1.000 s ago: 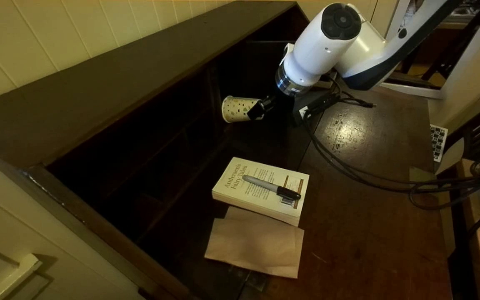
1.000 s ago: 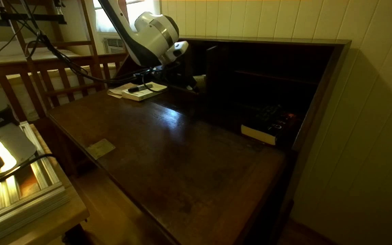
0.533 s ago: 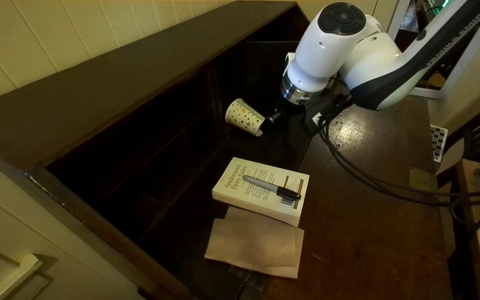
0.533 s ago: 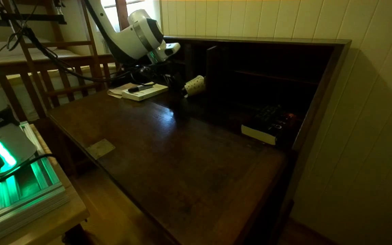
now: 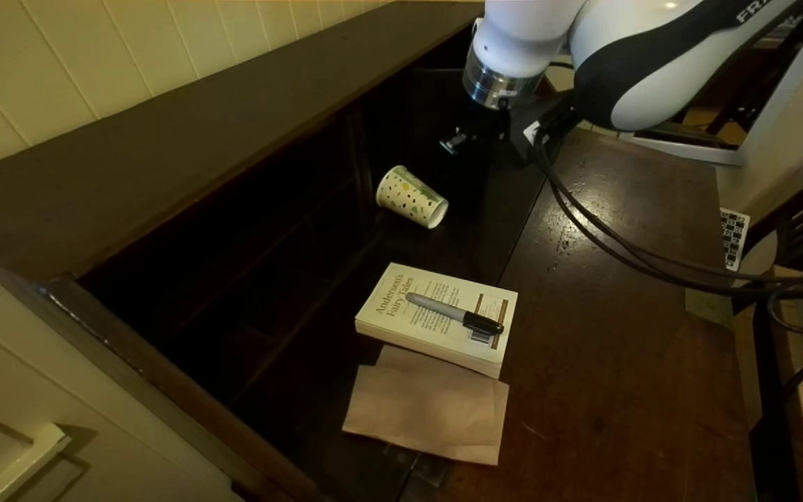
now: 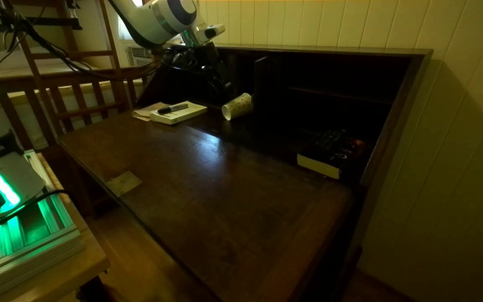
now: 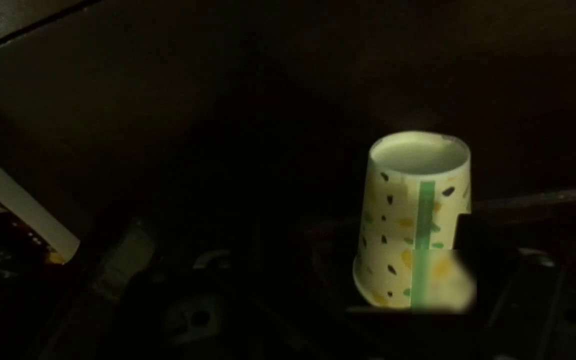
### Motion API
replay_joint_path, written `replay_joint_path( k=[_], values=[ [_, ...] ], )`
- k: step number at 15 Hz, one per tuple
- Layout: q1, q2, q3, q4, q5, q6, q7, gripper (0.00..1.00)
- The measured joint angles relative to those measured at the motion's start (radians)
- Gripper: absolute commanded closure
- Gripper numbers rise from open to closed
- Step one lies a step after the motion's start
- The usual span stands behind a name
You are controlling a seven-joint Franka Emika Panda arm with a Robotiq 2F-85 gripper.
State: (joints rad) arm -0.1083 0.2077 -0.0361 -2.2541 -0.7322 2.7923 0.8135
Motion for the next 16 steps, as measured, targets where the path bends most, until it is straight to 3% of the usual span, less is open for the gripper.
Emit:
replay_joint_path(
  k=[6, 16],
  values=[
    [-0.010, -0.013, -0.005, 0.036, 0.002, 0.017, 0.000, 0.00],
    [-0.032, 0.098, 0.032, 0.055, 0.116, 0.104, -0.041, 0.00]
  ],
)
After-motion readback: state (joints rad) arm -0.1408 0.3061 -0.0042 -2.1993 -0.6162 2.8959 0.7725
